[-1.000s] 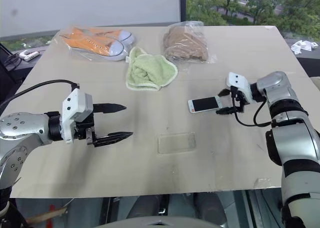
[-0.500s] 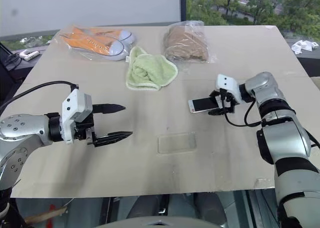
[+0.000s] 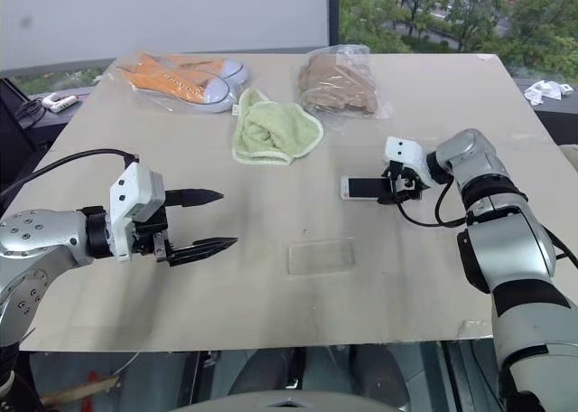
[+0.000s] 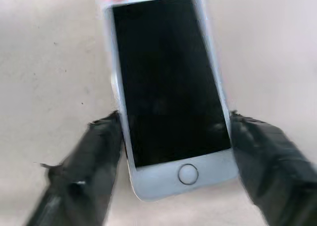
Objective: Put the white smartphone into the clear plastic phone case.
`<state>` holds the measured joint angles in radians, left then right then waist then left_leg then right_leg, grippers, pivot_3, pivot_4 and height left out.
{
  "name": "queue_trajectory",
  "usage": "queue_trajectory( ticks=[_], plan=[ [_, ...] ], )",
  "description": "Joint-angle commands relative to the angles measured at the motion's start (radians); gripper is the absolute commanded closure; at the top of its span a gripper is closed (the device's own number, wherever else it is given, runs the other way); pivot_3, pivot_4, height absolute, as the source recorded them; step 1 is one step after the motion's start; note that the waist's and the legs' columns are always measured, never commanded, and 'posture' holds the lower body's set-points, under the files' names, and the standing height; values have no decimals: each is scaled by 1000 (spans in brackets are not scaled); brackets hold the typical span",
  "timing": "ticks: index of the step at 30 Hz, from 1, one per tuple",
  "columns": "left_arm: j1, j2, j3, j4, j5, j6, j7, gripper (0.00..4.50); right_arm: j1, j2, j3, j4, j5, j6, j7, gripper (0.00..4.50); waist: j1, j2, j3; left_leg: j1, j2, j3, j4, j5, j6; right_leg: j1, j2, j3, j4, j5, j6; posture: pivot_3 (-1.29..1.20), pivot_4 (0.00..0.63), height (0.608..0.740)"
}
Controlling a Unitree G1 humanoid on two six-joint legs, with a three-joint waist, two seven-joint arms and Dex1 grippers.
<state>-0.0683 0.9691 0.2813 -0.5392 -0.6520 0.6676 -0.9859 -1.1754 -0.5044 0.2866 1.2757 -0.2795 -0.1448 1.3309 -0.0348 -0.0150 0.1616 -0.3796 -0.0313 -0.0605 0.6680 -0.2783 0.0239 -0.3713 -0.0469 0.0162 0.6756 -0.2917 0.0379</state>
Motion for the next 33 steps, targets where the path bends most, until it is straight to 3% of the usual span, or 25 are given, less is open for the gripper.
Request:
queue_trajectory(
  ticks=[1, 14, 21, 26, 33],
  plan=[
    [1, 4, 27, -27, -4, -20, 5, 0, 34, -22, 51, 36, -58, 65, 81, 1721, 3, 0, 0, 0, 0, 0, 0, 0, 0, 0, 0, 0, -1, 0, 0, 0, 150, 740],
    [-30, -1, -12, 2, 11, -45, 8, 0, 49, -20, -54, -30, 48, -36, 46, 1721, 13, 0, 0, -2, 0, -1, -4, 0, 0, 0, 0, -1, -7, 0, 0, 0, 150, 740],
    [-37, -17, -50, 28, 20, -62, 5, 0, 114, -76, -114, -254, 153, -84, 167, 1721, -1, 3, 2, -13, 0, -1, -3, 0, 0, -11, 0, -1, -6, 0, 0, 0, 150, 740],
    [-67, -43, -97, 60, 38, -74, 5, 0, 286, -136, -135, -651, 252, 66, 200, 1721, 0, 3, 2, -22, 0, 0, -3, 0, 0, -20, 0, -1, -4, 0, 0, 0, 150, 740],
    [-90, -62, -157, 88, 64, -92, -14, 0, 607, -269, -138, -1372, 382, 416, 152, 1721, 18, 3, 2, -27, 0, 0, 1, 0, 0, -24, 0, -1, -2, 0, 0, 0, 150, 740]
  ],
)
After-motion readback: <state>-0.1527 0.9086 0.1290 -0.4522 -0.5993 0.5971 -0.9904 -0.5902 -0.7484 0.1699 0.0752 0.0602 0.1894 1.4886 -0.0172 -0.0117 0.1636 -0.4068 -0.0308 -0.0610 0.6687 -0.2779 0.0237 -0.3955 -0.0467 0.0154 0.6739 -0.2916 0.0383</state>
